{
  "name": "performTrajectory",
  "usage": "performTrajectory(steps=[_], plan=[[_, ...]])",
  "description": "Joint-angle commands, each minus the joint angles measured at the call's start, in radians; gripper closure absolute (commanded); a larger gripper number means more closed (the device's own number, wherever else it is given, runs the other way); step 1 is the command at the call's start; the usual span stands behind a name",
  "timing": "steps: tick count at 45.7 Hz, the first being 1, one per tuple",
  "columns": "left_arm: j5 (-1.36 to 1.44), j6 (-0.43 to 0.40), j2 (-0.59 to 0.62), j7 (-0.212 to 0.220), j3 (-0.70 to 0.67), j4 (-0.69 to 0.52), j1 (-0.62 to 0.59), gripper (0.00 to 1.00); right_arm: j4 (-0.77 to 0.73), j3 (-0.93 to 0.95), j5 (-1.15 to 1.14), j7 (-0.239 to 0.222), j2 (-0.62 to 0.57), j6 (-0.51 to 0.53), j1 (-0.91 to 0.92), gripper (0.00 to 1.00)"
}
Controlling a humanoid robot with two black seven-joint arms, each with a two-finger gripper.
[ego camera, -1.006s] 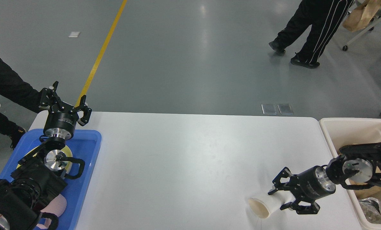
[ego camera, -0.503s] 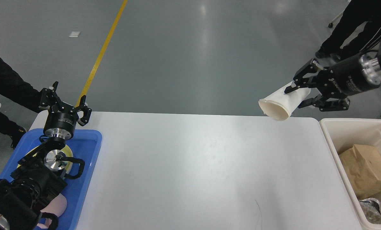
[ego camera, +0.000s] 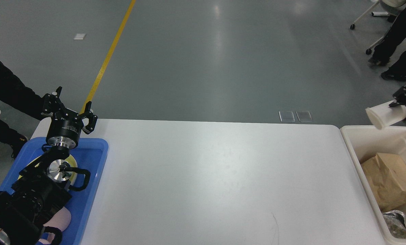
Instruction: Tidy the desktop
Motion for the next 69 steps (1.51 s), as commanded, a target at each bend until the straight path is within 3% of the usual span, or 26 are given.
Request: performTrajectory(steps=[1,7,11,14,28,36,41,46,54,58,61,69], plan=[[0.0,0.0,0.0,0.0,0.0,0.001,0.0,0.04,-0.079,0.081,0.008,0.002,-0.002,-0.197,-0.208,1.0],[0.0,0.0,0.0,0.0,0.0,0.0,0.0,0.04,-0.138,0.224,0.007,0.003,0.003,-0.288,-0.4,0.74],[0.0,0.0,0.0,0.0,0.001,0.0,0.0,0.04,-0.206,0.284,0.005,0.003,0.033,-0.293,-0.495,0.37],[0.0,0.0,0.0,0.0,0.0,0.0,0.0,0.04,-0.256,0.298,0.005,0.003,0.072,-0.294,-0.549,0.0],[0.0,0.0,0.0,0.0,0.0,0.0,0.0,0.04,-0.344,0.381,0.018,0.002,0.144,-0.294,-0.632,0.0],[0.0,0.0,0.0,0.0,0.0,0.0,0.0,0.04,-0.384,0.666,0.018,0.017,0.146,-0.291,-0.626,0.0],[0.0,0.0,0.0,0.0,0.0,0.0,0.0,0.04,-0.376,0.94,0.016,0.055,0.152,-0.293,-0.618,0.0],[0.0,0.0,0.0,0.0,0.0,0.0,0.0,0.04,-0.37,1.17,0.016,0.155,0.188,-0.291,-0.615,0.0],[0.0,0.0,0.0,0.0,0.0,0.001,0.0,0.04,-0.271,1.465,0.016,0.44,0.26,-0.288,-0.638,0.0],[0.0,0.0,0.0,0.0,0.0,0.0,0.0,0.04,-0.203,1.562,0.016,0.549,0.29,-0.279,-0.676,0.0],[0.0,0.0,0.0,0.0,0.0,0.001,0.0,0.04,-0.163,1.609,0.016,0.589,0.317,-0.274,-0.696,0.0],[0.0,0.0,0.0,0.0,0.0,0.0,0.0,0.04,-0.143,1.625,0.015,0.597,0.429,-0.277,-0.73,0.0]])
